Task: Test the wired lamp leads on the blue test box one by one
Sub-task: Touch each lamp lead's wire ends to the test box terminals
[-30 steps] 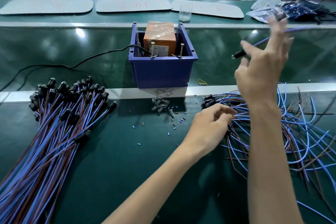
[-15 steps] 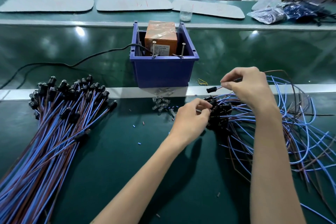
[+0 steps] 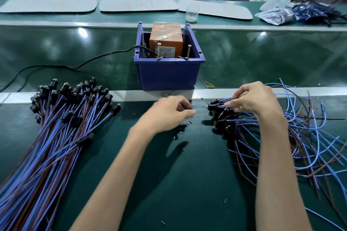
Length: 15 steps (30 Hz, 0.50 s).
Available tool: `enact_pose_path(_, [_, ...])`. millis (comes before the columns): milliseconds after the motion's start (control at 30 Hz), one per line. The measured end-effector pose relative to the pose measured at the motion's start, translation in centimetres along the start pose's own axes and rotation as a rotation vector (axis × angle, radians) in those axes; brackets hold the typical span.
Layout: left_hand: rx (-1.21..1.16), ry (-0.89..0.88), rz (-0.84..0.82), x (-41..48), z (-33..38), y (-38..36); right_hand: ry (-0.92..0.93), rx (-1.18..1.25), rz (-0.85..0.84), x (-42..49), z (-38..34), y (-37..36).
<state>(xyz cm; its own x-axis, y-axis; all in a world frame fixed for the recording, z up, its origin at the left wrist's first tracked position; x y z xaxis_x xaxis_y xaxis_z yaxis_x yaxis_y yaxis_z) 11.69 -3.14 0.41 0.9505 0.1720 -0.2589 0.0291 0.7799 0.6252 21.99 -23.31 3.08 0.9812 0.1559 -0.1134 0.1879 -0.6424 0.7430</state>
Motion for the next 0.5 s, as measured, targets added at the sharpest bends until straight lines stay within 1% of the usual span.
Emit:
enact_pose_path(33, [0.066,0.024,-0.001,-0.2,-0.6,1.4,-0.012,-0.011,-0.008,0.0,0.1,-0.1])
enact_pose_path(100, [0.149,0.103,0.059,-1.0,-2.0,4.7,-0.026,-0.024,-0.007,0.1,0.3,-0.2])
enact_pose_path(167, [0.257,0.229,0.189,-2.0,-3.9,8.0,-0.018,-0.023,0.017,0.2,0.3,0.0])
enact_pose_path(267, [0.42,0.436,0.359,-3.7,-6.3,11.4,0.049,0.013,0.04,0.3,0.0,0.5])
enact_pose_path(300, [0.428,0.489,0.381,-4.2,-6.8,11.9,0.072,0.022,0.045,0.4,-0.1,0.6])
enact_pose_path(367, [0.434,0.578,0.371,-4.7,-7.7,12.1,0.119,0.037,0.056,0.4,-0.4,0.7])
enact_pose_path(433, [0.442,0.626,0.343,-4.6,-8.3,11.6,0.171,0.068,0.058,0.3,-1.0,0.7])
enact_pose_path(500, [0.433,0.651,0.349,-4.3,-8.5,11.2,0.233,0.082,0.039,0.0,-1.8,0.5])
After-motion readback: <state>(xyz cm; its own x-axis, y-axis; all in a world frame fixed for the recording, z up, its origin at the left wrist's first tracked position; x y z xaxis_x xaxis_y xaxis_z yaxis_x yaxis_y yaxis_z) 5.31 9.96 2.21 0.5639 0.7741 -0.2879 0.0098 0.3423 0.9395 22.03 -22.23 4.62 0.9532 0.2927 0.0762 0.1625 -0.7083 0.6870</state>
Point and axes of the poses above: each hand's wrist, its own x-axis towards the middle knuckle, its own y-axis out of the back of the hand, z = x × y, the point moved 4 cm from there along x, towards the middle knuckle, and after that the axes turned 6 degrees about y, right-handed, at the moved point
